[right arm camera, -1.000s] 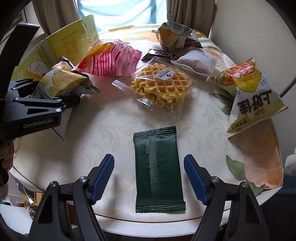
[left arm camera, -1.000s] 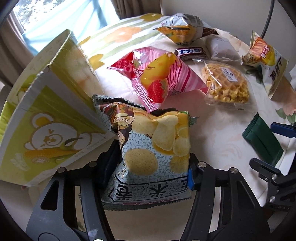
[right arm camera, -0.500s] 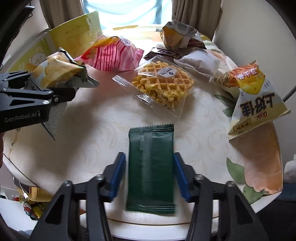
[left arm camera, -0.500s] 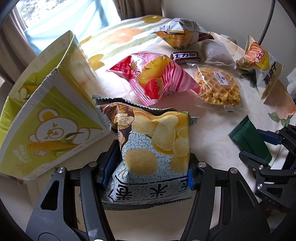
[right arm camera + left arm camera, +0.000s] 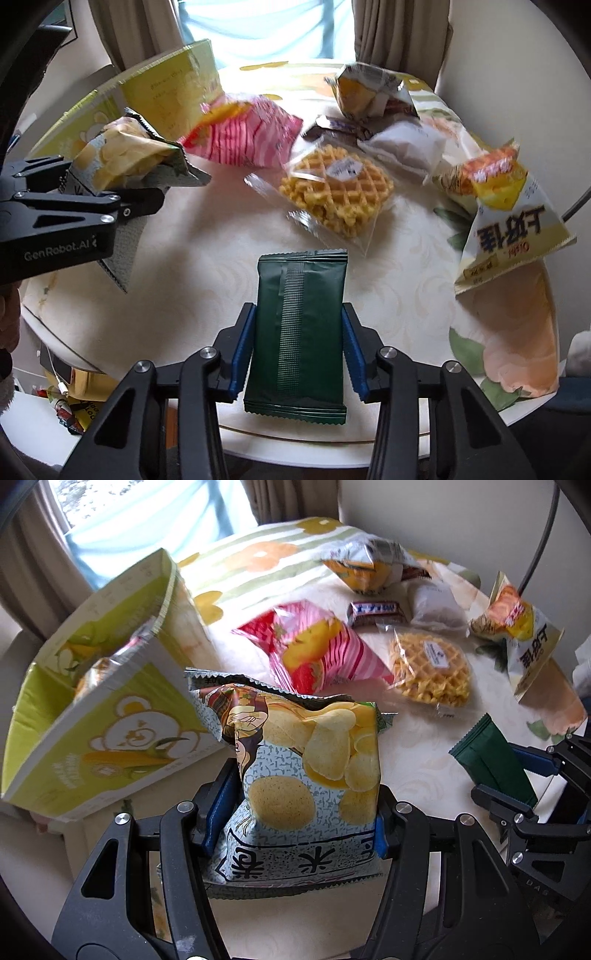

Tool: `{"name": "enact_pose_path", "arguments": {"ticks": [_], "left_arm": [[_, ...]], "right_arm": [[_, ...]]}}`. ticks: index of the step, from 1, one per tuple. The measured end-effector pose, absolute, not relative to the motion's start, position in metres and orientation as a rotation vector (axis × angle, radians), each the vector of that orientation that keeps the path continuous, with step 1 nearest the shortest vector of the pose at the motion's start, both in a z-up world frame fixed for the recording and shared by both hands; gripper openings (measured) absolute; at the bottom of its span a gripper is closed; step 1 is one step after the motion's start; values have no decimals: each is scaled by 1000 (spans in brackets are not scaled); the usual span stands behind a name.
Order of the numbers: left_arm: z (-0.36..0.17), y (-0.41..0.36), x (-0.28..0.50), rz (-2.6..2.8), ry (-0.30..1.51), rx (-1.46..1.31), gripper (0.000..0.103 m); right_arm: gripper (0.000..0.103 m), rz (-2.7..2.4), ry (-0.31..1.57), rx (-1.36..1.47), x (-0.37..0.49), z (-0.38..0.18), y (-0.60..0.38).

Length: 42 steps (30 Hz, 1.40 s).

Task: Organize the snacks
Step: 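Grasp the chips bag with left tool while right tool grasps dark green packet, then carry chips bag and green packet over the yellow box and open both tools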

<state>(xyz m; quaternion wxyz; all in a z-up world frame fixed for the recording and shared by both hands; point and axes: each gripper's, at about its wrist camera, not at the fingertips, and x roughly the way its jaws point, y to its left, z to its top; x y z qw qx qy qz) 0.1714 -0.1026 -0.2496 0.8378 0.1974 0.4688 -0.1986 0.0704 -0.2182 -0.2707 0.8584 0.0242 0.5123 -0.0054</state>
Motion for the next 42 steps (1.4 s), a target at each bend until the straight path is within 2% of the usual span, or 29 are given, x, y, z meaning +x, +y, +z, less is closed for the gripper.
{"name": "enact_pose_path", "arguments": {"ticks": [15,25,32,42], "left_arm": [[-155,-76,154,-269,856,274,56],[-107,-18,195,-180,780,183,56],[-96,43,246,-142,794,104,56],[-126,126,331,-91,900,17,56]], "right_arm": [[41,128,905,30,89,-180,-222],[41,200,805,-8,150,-122,-191],[41,244,812,-7,205,-105,-144],[41,303,851,-1,279,-119,-72]]}}
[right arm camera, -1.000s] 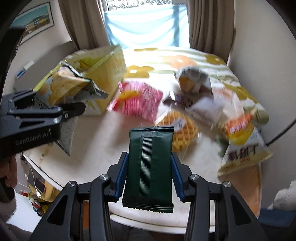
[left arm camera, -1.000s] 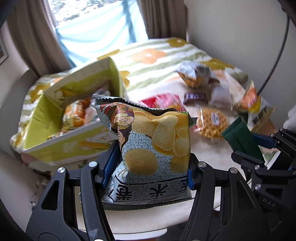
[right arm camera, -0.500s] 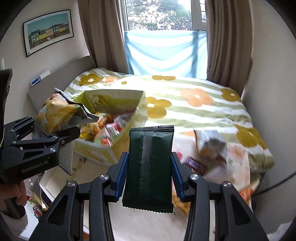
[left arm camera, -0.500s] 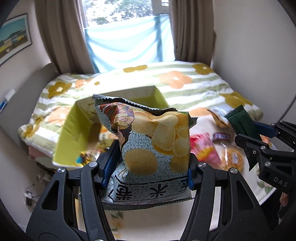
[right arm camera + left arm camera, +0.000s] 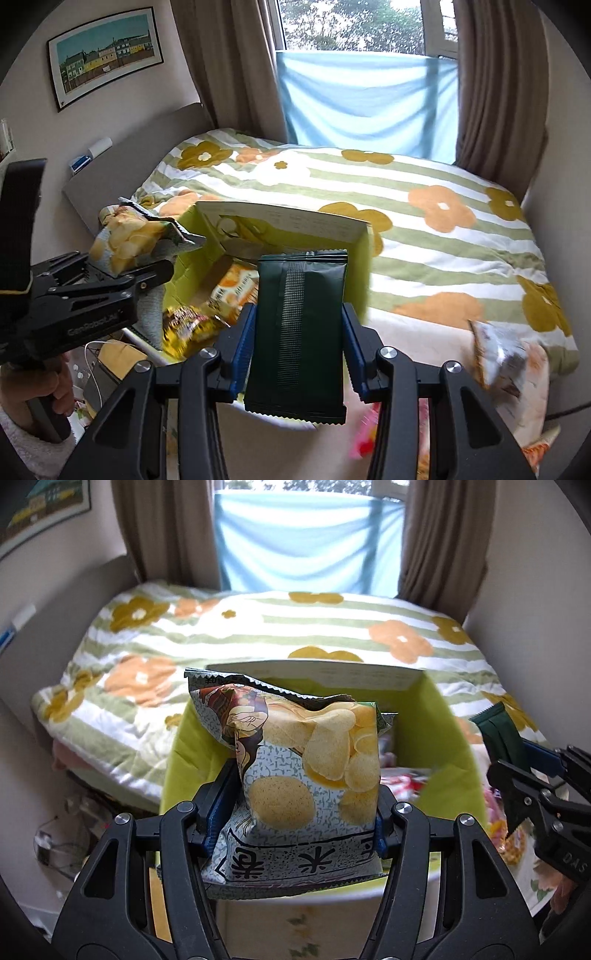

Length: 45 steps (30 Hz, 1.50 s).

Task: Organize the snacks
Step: 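Carry chips bag and green packet over the yellow box and open both tools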

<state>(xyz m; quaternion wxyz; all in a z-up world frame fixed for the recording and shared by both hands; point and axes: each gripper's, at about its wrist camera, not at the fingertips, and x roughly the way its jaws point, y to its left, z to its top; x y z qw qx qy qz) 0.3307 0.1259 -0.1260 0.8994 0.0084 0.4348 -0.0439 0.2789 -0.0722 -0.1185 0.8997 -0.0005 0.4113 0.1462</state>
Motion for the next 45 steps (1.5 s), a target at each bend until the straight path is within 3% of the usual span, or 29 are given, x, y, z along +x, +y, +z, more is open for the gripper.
{"name": "enact_pose_path", "arguments": {"ticks": [10,11,12,14,27,28,30,31,32,45], "left_arm": [[-167,151,400,-123,1007,29,59],[-170,151,400,-127,1011,30,67],[-171,152,401,-129,1017,30,85],[-172,152,403,-112,1013,42,103],[-154,168,375,-61,988,16,103],[-153,170,373,-57,988,10,103],[-153,173,369,-50,990,-4,103],[-152,174,366,-45,991,-9,103],[-153,175,364,-43,995,-11,103],[-141,169,336,-55,968,11,103]], "right_arm": [[41,299,941,15,321,-146,-34],[41,295,953,9,323,-149,-32],[41,294,966,6,325,-152,-31],[41,294,988,3,329,-157,-29],[41,389,1066,15,331,-176,-21],[46,416,1075,18,331,-178,-18],[70,445,1074,12,329,-179,-11],[88,454,1067,10,328,-179,-9],[92,462,1065,8,326,-179,-9],[92,411,999,-8,302,-165,-15]]}}
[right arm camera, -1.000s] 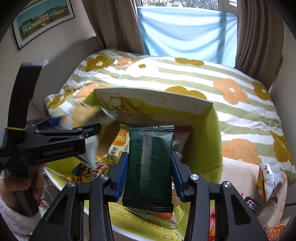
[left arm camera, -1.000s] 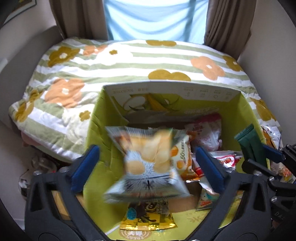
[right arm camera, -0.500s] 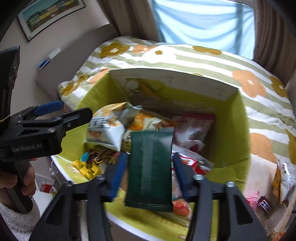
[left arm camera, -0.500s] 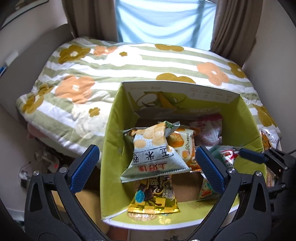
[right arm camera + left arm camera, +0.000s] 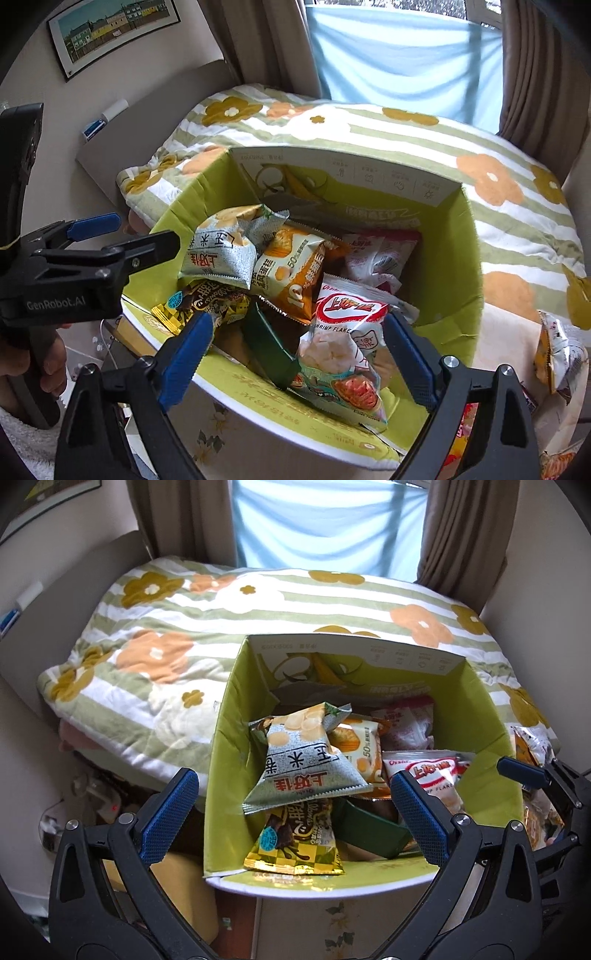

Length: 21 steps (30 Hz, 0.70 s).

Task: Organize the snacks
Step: 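Carry chips bag and green packet over the yellow box and open both tools, then move both tools back toward the remaining snacks on the table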

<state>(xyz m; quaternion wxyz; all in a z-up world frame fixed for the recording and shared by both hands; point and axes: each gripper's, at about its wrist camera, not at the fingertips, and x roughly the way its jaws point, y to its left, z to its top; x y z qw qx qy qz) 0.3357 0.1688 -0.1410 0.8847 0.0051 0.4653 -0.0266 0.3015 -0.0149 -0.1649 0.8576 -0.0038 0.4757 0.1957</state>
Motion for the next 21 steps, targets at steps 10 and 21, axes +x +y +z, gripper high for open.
{"name": "enact_pose_path", "arguments": {"ticks": [10,21], "left_arm": [[-129,148,321,-166,951,27,103],[-128,95,309,-340,948,41,103]], "right_arm": [[93,316,943,25,277,-145,-30],[93,102,916,102,241,-129,-85]]}}
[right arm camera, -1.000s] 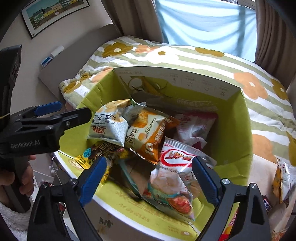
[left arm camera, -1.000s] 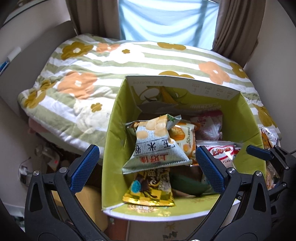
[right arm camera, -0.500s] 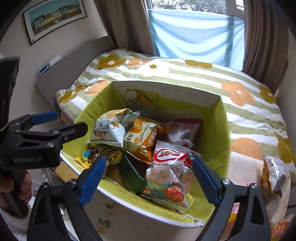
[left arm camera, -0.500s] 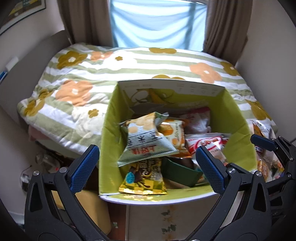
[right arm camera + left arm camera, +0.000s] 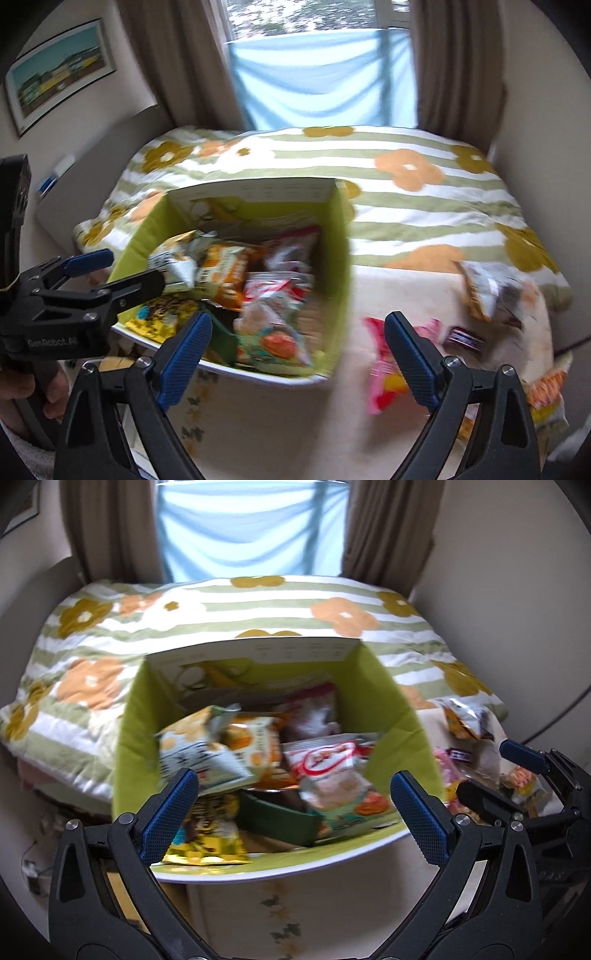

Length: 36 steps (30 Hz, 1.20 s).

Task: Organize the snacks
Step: 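Move both tools back toward the remaining snacks on the table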

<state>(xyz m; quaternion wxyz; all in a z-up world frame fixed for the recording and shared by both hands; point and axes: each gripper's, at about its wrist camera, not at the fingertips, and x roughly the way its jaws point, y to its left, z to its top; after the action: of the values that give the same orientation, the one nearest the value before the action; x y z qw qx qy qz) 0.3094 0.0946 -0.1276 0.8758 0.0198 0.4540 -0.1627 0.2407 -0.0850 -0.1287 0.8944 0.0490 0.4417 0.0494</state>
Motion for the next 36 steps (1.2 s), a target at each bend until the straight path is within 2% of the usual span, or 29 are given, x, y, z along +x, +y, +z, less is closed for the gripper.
{"name": "enact_pose_path", "arguments": {"ticks": [3,4,5,15,22,36], "left_arm": [[-126,75,303,-370,943,54,103],[-125,69,301,-375,944,56,103],[-125,61,299,-381,945,57,103],[-131,-28,270,-403,958,71,103],[-152,-105,252,-390,1000,122,103],[-219,-183,265,-310,1104,288,103]], "right_arm": [[93,26,903,87,228,-125,-106],[96,9,906,97,224,-124,-116],[102,-1,905,111,220,-124,-124],[102,-76,940,206,178,-140,-221],[102,-94,1096,294,162,-178,-275],[102,-59,1186,341,145,-232,-289]]}}
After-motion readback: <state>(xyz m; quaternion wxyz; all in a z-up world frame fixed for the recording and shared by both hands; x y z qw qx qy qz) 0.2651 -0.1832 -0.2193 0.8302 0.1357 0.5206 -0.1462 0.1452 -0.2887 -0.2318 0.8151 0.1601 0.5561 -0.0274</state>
